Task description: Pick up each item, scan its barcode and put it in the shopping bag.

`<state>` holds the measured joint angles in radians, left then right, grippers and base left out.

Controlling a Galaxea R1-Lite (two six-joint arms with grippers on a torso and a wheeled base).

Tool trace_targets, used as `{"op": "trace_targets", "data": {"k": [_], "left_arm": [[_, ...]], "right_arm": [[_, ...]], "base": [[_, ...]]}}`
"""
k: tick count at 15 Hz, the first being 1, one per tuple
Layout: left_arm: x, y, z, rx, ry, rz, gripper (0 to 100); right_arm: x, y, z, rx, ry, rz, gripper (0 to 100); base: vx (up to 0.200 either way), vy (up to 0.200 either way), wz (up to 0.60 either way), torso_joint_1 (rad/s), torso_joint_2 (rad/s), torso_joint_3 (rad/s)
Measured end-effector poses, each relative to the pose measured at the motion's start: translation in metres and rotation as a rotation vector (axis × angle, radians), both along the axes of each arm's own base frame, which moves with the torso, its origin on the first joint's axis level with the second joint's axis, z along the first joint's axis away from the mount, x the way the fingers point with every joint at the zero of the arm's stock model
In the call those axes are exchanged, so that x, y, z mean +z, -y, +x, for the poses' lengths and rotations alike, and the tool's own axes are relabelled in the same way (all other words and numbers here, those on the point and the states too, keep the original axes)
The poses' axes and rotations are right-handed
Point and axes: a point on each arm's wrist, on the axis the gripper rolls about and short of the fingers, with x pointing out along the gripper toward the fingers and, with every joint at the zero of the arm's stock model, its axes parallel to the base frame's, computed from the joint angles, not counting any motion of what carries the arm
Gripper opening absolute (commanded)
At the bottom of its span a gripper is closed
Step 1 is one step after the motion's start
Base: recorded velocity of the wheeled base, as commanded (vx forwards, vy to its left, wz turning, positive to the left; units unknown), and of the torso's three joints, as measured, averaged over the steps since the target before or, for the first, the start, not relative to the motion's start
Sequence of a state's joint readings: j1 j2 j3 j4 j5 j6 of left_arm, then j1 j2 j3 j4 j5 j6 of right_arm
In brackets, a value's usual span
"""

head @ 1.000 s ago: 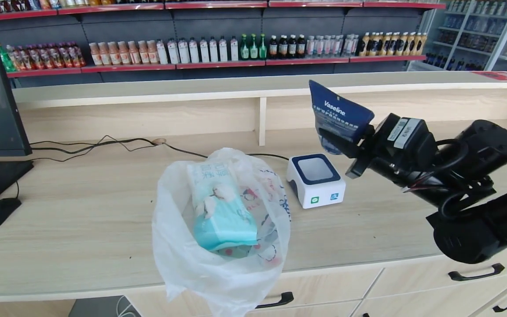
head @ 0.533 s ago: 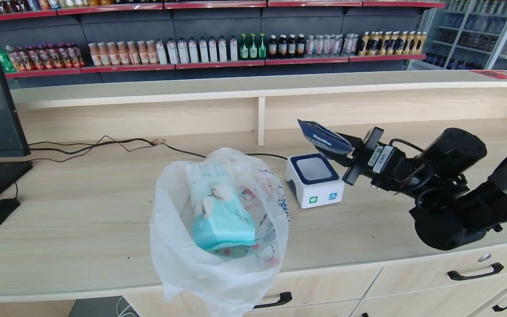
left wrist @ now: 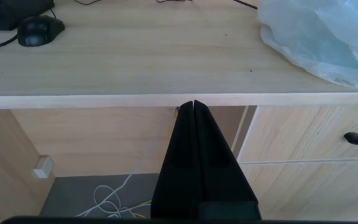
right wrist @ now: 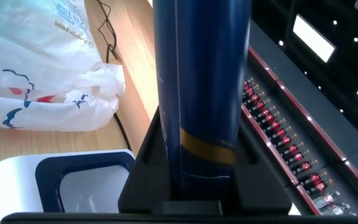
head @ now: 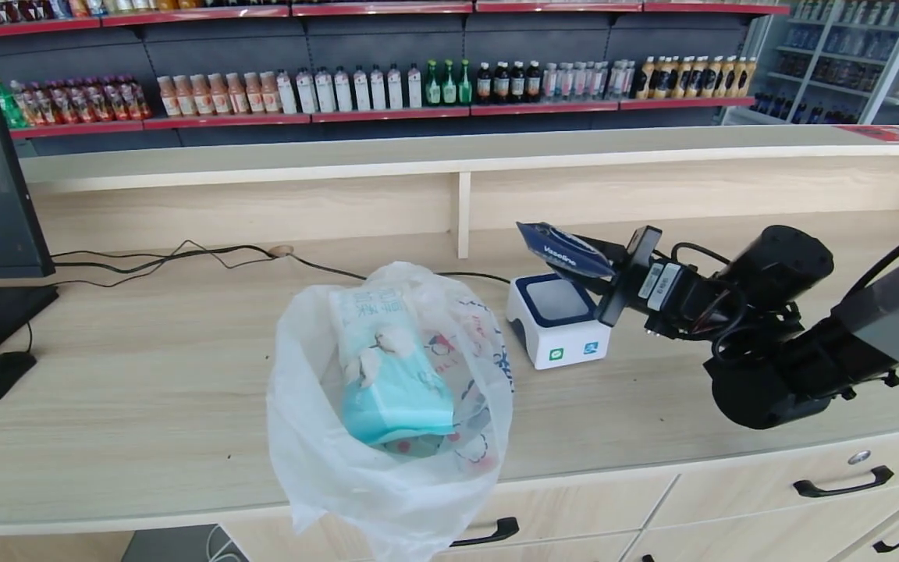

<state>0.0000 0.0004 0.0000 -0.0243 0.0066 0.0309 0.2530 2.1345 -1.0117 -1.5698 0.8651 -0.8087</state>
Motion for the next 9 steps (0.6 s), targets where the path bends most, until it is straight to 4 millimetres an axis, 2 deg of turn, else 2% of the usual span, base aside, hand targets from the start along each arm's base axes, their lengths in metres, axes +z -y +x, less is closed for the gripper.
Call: {"op": "trace_targets", "data": {"k": [9], "left_arm": [[0.0,0.0,0.0,-0.001,0.0,0.002,0]], "right_arm": [[-0.0098,-0.0011,-0.002,-0.019,-0.025,-0.009,0]], "base": [[0.0,0.0,0.0,0.0,0.0,0.0]]}}
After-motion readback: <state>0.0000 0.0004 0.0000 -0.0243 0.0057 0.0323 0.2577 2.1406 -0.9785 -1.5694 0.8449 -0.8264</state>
